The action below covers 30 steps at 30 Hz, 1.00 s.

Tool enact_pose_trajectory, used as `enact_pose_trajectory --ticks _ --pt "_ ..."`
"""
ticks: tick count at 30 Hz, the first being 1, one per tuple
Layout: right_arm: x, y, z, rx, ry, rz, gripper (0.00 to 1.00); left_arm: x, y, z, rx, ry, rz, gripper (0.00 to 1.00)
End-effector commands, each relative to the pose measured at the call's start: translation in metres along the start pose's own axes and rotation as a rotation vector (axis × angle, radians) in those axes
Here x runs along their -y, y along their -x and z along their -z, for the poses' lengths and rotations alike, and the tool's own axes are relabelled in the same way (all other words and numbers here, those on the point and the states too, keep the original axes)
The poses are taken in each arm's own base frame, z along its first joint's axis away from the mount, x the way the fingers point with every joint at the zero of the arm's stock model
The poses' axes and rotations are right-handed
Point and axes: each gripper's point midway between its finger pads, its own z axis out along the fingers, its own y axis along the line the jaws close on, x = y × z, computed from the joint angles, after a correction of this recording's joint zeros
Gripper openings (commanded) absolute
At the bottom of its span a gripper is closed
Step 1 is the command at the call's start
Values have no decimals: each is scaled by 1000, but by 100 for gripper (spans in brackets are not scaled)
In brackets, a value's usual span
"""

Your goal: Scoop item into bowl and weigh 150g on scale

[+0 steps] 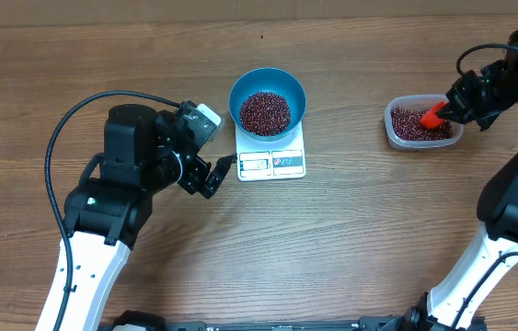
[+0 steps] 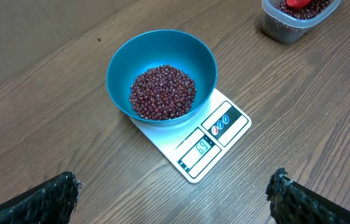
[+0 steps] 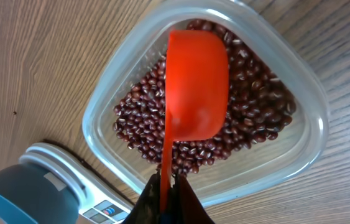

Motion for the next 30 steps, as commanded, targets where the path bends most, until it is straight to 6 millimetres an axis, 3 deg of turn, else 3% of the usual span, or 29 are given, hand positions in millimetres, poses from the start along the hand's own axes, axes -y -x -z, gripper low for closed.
enact_pose_trajectory --ticks 1,10,28,30 --pt "-7 -4 -1 -23 29 -32 6 0 0 -1 3 -9 18 100" --pt "-11 -25 1 -116 61 -59 7 0 0 -1 3 -9 18 100" --pt "10 -4 -14 -63 -28 -28 7 0 0 -1 3 -9 18 100" --pt "12 0 -13 -50 -24 -28 11 0 0 -1 3 -9 18 100"
